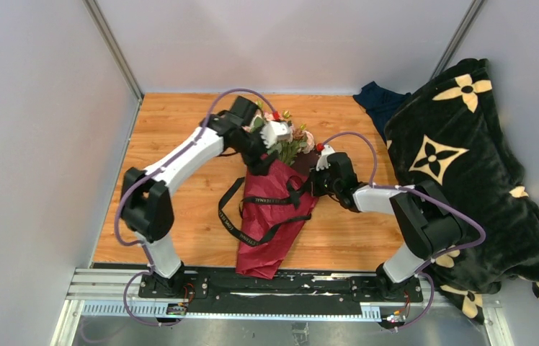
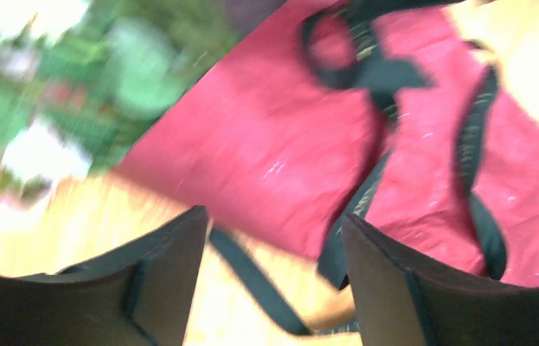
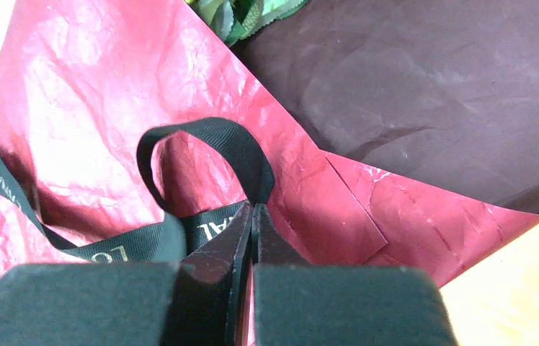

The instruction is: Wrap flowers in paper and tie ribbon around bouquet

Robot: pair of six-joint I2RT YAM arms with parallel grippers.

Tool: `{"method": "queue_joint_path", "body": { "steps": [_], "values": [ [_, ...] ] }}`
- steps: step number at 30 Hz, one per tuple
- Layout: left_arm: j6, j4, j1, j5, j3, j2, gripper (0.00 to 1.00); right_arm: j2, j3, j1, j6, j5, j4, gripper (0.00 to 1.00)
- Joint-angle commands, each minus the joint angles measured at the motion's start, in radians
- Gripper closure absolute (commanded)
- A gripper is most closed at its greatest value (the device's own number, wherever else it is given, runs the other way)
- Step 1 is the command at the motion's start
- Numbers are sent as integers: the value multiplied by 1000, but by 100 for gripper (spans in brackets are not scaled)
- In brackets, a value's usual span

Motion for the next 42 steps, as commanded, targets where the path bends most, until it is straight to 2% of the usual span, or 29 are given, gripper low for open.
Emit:
{"method": "queue_joint_path", "body": {
  "steps": [1, 4, 9, 12, 14, 15, 17, 18, 19, 20, 24, 28, 31, 35, 37, 38, 41, 42],
  "values": [
    [-55, -47, 128, -291, -163, -83, 31, -61, -15, -8, -2, 10, -24, 100],
    [-79, 28, 174, -400, -318, -110, 33, -79, -9, -3, -16, 9, -49, 100],
    [-88, 67, 189, -412, -417, -72, 18, -87, 10, 8, -38, 18, -87, 100],
    [-77, 66, 189, -409, -441, -18, 21, -95, 16, 10, -38, 19, -99, 100],
    [-63, 53, 189, -385, -456, 12, 32, -104, 18, 10, -39, 18, -106, 100],
    [-56, 42, 189, -372, -461, 22, 43, -110, 18, 9, -42, 18, -112, 100],
    [-33, 15, 189, -354, -471, 31, 72, -123, 19, 10, -49, 23, -125, 100],
    [-22, 4, 189, -349, -474, 29, 91, -128, 17, 10, -49, 26, -131, 100],
    [-13, -7, 189, -347, -474, 23, 100, -134, 15, 10, -49, 25, -134, 100],
    [-2, -12, 190, -342, -471, 11, 100, -138, 10, 10, -50, 20, -136, 100],
    [5, -37, 190, -274, -331, -101, 100, -157, -12, 11, -48, 10, -152, 100],
    [-4, -39, 166, -212, -69, -157, 100, -176, -26, 10, -49, 12, -172, 100],
    [-21, -39, 134, -200, 139, -89, 100, -196, -30, 10, -49, 19, -184, 100],
    [-41, -50, 114, -211, 297, 39, 100, -223, -33, 10, -48, 24, -200, 100],
    [-23, -137, 115, -265, 353, 77, 100, -241, -27, 10, -49, 30, -219, 100],
    [-21, -184, 122, -300, 348, 77, 92, -250, -28, 10, -48, 29, -218, 100],
    [-48, -197, 171, -329, 104, -24, 39, -258, -31, 10, -42, 16, -205, 100],
    [-41, -189, 178, -345, 12, -62, 18, -252, -29, 10, -40, 10, -202, 100]
  ]
}}
